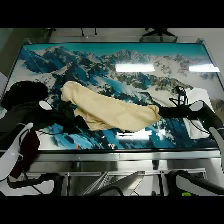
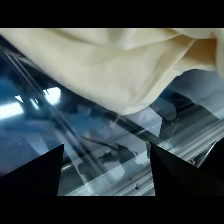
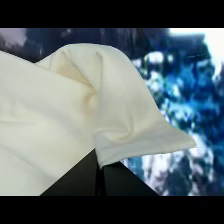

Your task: Fold the shirts.

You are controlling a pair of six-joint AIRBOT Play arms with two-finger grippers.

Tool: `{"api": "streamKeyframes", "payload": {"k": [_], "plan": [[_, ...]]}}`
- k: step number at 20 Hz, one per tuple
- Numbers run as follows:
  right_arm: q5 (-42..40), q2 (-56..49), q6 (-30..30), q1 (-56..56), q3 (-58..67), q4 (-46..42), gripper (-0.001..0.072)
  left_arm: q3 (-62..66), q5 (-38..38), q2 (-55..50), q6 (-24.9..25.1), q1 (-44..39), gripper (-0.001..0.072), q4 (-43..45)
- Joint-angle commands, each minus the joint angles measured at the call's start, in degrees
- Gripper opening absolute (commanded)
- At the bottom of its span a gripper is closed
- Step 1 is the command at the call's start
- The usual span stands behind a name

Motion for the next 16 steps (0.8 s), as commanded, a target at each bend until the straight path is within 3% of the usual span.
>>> {"api": "streamKeyframes", "payload": {"k": [1, 6, 8, 9, 13, 16], "plan": [[1.3, 0.0, -1.0, 0.0, 0.0, 0.4, 0.0014, -8.0, 14.1, 2.2, 0.1, -5.3, 0.0578, -6.0], [2.2, 0.0, -1.3, 0.0, 0.0, 0.4, 0.0014, -8.0, 27.4, 2.3, -0.1, -9.2, 0.0572, -8.9], [2.8, 0.1, -1.3, 0.0, 0.0, 0.4, 0.0014, -7.5, 28.5, 2.3, 0.4, -8.7, 0.0096, -8.6], [2.8, 0.2, -1.3, 0.0, 0.0, 0.4, 0.0013, -6.8, 27.5, 2.3, 1.6, -8.2, 0.0016, -8.7], [2.9, 3.7, -1.4, -0.8, 0.2, 0.4, 0.0013, -1.7, 18.4, 5.3, 3.7, -5.1, 0.0014, -8.1], [4.6, 10.7, -1.4, -3.4, 3.3, 0.5, 0.0013, 5.2, 9.9, 14.4, 4.1, -1.6, 0.0014, -6.9]]}}
